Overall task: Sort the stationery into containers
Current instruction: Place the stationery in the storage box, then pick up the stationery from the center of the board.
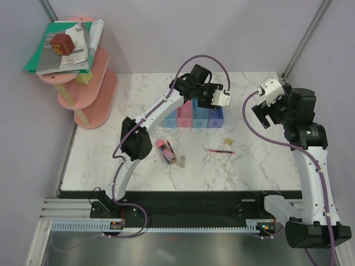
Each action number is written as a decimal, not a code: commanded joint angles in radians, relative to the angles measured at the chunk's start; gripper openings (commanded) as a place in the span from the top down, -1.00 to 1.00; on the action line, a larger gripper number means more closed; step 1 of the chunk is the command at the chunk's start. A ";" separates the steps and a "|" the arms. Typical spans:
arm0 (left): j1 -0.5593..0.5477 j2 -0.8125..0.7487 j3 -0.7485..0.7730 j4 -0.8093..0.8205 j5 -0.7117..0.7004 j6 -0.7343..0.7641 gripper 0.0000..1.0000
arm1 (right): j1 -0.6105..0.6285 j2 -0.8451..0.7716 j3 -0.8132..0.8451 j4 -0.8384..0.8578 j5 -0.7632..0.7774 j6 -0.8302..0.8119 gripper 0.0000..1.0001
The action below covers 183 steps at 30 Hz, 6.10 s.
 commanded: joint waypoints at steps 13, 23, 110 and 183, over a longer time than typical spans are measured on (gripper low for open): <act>-0.015 0.069 0.001 0.032 -0.114 0.294 0.96 | 0.002 -0.057 -0.002 -0.051 -0.008 0.035 -0.96; -0.028 -0.006 -0.168 0.045 -0.114 0.465 0.92 | 0.002 -0.065 -0.002 -0.059 -0.028 0.053 -0.96; -0.067 0.037 -0.128 -0.061 -0.321 1.400 0.96 | 0.002 -0.112 -0.008 -0.071 -0.088 0.139 -0.96; 0.024 -0.484 -0.424 0.322 -0.368 0.030 -0.65 | 0.002 -0.017 -0.015 -0.103 -0.194 0.248 -0.96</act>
